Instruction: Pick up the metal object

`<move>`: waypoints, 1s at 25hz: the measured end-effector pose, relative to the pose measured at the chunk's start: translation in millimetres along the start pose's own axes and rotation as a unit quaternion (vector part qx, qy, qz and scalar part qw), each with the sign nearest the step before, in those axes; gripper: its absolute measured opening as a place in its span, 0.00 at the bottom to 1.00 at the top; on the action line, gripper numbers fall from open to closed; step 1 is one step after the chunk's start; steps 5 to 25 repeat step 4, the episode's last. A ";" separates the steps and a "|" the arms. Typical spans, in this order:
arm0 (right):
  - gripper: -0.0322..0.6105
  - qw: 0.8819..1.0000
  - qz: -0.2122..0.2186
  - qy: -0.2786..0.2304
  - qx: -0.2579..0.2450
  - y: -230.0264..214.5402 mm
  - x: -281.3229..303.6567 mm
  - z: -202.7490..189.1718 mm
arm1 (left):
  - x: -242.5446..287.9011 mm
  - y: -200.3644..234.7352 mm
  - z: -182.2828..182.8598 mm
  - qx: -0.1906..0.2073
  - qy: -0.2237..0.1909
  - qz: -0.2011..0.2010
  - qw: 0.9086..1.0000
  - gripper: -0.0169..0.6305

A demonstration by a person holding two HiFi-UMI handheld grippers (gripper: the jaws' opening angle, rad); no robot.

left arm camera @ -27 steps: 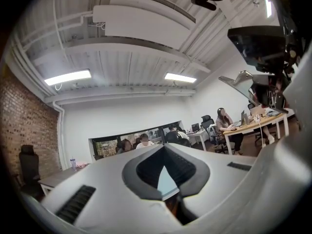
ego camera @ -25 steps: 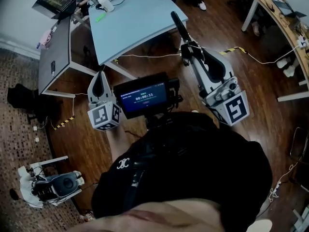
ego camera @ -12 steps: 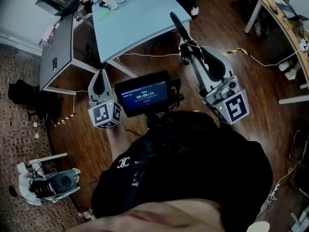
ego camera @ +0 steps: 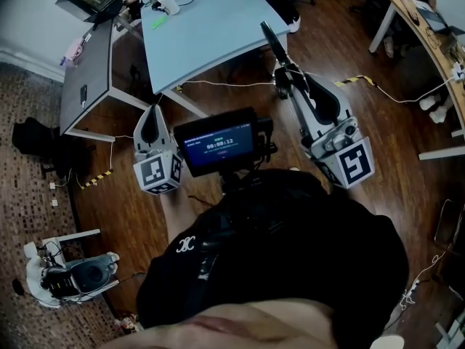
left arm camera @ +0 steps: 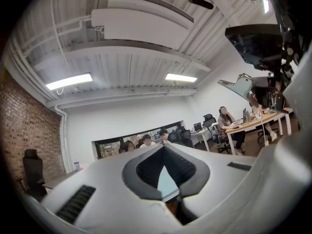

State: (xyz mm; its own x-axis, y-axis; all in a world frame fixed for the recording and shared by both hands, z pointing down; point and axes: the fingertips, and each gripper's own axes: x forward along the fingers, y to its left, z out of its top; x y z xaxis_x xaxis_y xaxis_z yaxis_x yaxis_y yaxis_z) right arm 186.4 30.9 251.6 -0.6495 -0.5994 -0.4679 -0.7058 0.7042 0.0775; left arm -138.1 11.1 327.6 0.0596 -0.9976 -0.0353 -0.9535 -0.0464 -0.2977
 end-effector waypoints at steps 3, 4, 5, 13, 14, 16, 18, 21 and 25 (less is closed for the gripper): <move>0.14 1.000 -0.001 0.002 0.001 -1.5 -0.3 -2.1 | -0.4 0.5 -0.2 -0.001 0.001 0.001 1.000 0.01; 0.14 1.000 -0.001 0.003 0.002 -2.0 -0.3 -2.9 | -0.5 0.7 -0.3 -0.001 0.001 0.002 1.000 0.01; 0.14 1.000 -0.001 0.003 0.002 -2.0 -0.3 -2.9 | -0.5 0.7 -0.3 -0.001 0.001 0.002 1.000 0.01; 0.14 1.000 -0.001 0.003 0.002 -2.0 -0.3 -2.9 | -0.5 0.7 -0.3 -0.001 0.001 0.002 1.000 0.01; 0.14 1.000 -0.001 0.003 0.002 -2.0 -0.3 -2.9 | -0.5 0.7 -0.3 -0.001 0.001 0.002 1.000 0.01; 0.14 1.000 -0.001 0.003 0.002 -2.0 -0.3 -2.9 | -0.5 0.7 -0.3 -0.001 0.001 0.002 1.000 0.01; 0.14 1.000 -0.001 0.003 0.002 -2.0 -0.3 -2.9 | -0.5 0.7 -0.3 -0.001 0.001 0.002 1.000 0.01; 0.14 1.000 -0.001 0.003 0.002 -2.0 -0.3 -2.9 | -0.5 0.7 -0.3 -0.001 0.001 0.002 1.000 0.01; 0.14 1.000 -0.001 0.003 0.002 -2.0 -0.3 -2.9 | -0.5 0.7 -0.3 -0.001 0.001 0.002 1.000 0.01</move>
